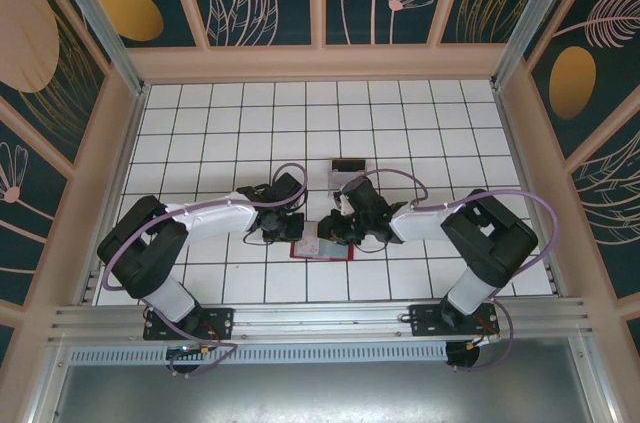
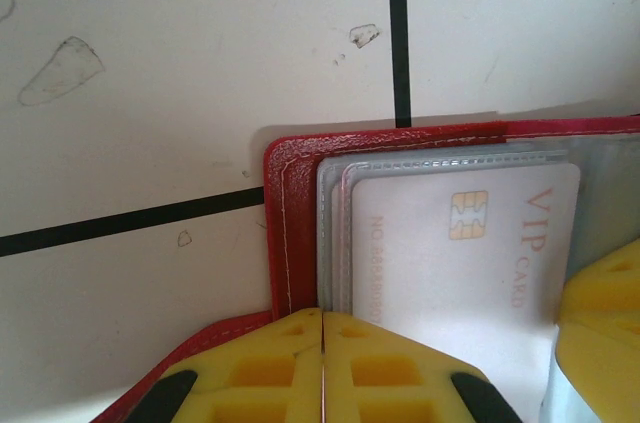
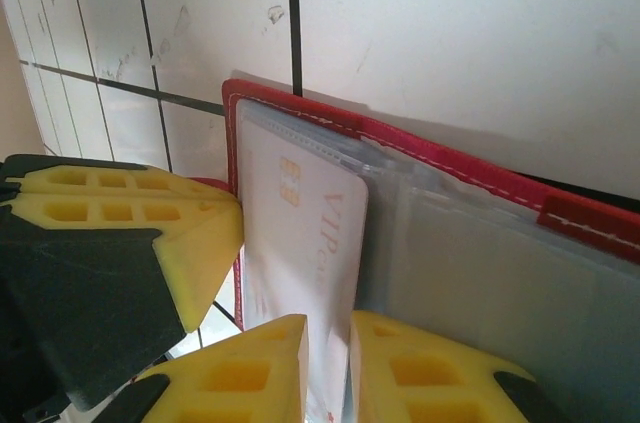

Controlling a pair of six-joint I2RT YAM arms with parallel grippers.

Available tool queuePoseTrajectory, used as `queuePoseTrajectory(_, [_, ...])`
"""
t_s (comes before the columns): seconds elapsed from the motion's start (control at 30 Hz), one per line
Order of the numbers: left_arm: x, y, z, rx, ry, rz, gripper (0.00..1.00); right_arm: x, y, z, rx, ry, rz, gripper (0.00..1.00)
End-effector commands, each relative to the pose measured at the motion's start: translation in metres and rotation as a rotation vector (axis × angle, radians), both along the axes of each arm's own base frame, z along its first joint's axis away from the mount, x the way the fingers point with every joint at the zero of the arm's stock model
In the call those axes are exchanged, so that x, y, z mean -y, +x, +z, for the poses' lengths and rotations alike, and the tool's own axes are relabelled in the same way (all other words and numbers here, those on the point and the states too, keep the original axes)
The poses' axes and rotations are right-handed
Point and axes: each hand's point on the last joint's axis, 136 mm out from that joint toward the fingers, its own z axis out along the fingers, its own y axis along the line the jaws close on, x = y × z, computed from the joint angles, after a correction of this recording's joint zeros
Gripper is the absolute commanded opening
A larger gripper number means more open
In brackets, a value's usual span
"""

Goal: Take the credit cards out of the card holder

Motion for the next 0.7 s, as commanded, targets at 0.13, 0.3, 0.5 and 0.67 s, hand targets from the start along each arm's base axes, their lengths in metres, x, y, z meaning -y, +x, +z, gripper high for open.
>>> queuePoseTrajectory(0.13, [-0.0085, -0.0166, -0.0245, -0.060, 0.066, -0.031, 0.08, 0.0064, -0.0012, -0.0069, -0.011, -0.058, -0.010, 0.19])
queuePoseTrajectory(0.3, [-0.0085, -0.0170, -0.0247, -0.062, 0.066, -0.030, 0.09, 0.0101, -0.0001, -0.0056, -0.003, -0.082, -0.019, 0.18])
queuePoseTrajectory(0.5, [-0.0081, -0.0169, -0.0250, -0.064, 0.066, -0.032, 0.08, 0.0101, 0.0004, -0.0020, 0.005, -0.082, -0.017, 0.16])
queuePoseTrajectory(0.67, [-0.0077, -0.0166, -0.0251, -0.065, 0.068, -0.032, 0.08, 0.0099, -0.0005, -0.0073, -0.006, -0.089, -0.013, 0.14])
